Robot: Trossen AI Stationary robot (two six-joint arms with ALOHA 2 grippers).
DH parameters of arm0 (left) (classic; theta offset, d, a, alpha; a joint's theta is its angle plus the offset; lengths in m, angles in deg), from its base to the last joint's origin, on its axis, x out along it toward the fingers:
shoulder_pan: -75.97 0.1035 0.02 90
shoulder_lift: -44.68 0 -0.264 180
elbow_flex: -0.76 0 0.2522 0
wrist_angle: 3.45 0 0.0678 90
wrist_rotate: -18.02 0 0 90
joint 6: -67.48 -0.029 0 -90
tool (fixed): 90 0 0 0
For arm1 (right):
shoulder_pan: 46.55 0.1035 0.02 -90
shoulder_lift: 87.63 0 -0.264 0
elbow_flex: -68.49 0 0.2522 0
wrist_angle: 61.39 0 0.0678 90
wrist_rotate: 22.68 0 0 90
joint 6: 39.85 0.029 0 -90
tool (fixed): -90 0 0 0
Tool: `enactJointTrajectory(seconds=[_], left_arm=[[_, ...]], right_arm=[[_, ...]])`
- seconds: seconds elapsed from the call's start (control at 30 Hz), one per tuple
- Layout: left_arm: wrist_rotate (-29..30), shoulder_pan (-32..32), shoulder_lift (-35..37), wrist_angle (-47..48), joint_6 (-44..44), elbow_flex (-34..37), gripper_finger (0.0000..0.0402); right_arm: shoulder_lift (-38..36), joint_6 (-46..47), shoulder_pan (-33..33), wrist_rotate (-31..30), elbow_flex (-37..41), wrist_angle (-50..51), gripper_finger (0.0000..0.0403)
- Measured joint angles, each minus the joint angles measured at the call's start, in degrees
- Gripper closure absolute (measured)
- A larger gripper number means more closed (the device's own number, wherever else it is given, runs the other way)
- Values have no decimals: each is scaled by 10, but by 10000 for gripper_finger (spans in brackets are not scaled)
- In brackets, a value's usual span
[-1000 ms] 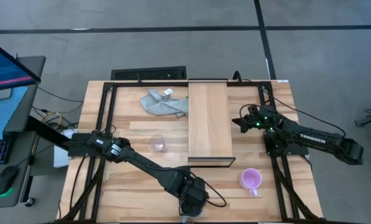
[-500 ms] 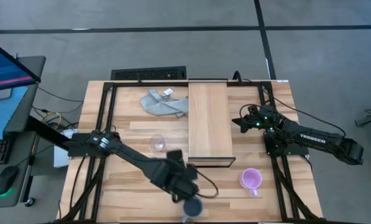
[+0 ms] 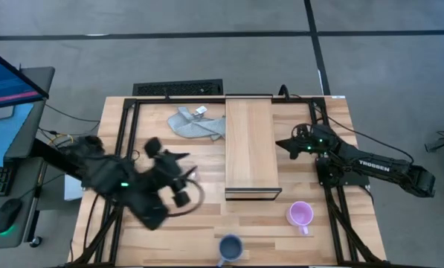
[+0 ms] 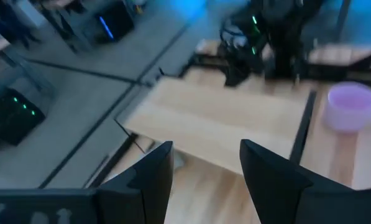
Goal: Stack small to large cups/mugs on shelf
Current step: Put the blue mug on the shelf
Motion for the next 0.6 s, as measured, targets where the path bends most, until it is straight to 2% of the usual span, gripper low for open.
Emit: enactJointTrajectory(seconds=[0.13,0.37,0.43,0.6], left_arm=[[36,-35,71,-1,83,109,223],[99,-77,193,-24,274,354,223],[111,-82,222,-53,294,411,223],[115,-83,289,-162,304,544,223]], right_arm=[[0,-7,0,27,-7,-65,369],[0,-89,0,113,-99,-44,369],[0,-130,0,114,-143,-19,371],[0,-187,2,105,-268,127,382]])
